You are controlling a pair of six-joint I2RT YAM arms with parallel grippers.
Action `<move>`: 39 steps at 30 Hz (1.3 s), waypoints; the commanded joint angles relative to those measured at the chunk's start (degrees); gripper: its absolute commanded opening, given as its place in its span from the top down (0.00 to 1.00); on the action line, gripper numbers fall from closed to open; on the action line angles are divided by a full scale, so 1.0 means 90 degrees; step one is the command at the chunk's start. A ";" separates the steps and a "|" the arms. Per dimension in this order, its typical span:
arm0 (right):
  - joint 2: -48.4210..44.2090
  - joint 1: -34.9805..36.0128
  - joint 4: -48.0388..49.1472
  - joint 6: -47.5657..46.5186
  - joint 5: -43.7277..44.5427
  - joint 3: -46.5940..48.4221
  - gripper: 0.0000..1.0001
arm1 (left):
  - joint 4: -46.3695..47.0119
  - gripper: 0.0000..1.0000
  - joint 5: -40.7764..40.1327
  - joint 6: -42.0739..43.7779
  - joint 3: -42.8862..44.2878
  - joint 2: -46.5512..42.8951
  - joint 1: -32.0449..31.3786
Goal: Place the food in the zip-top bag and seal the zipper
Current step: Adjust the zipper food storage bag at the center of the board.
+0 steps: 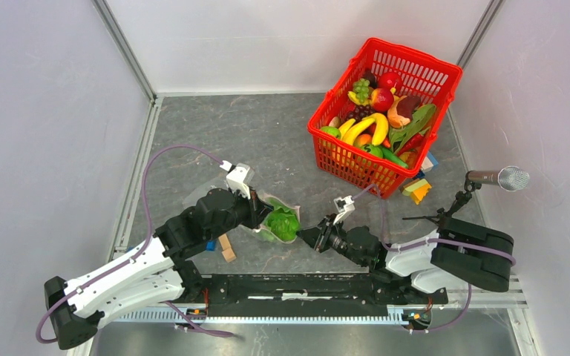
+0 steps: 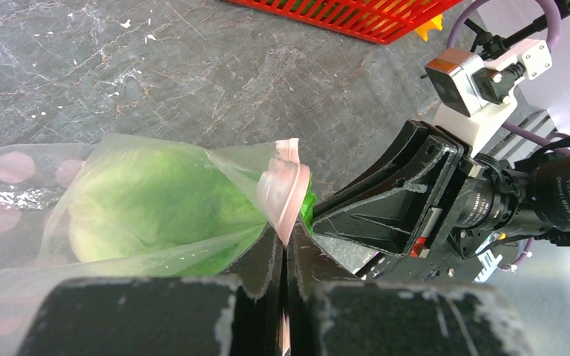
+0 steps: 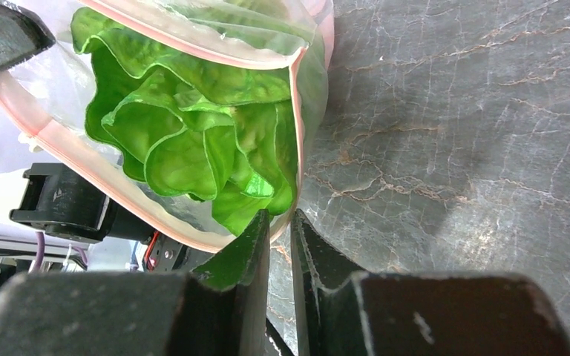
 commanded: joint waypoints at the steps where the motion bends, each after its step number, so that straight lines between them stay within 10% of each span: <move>1: 0.0189 0.0013 0.0753 -0.0041 0.0179 -0.0016 0.79 | 0.0510 0.98 0.0166 -0.0408 0.0313 -0.0090 0.0024; 39: 0.1699 -0.0113 0.1933 0.0173 -0.0095 0.0393 0.75 | 0.0716 0.98 0.0373 -0.0559 0.0210 -0.0531 0.0021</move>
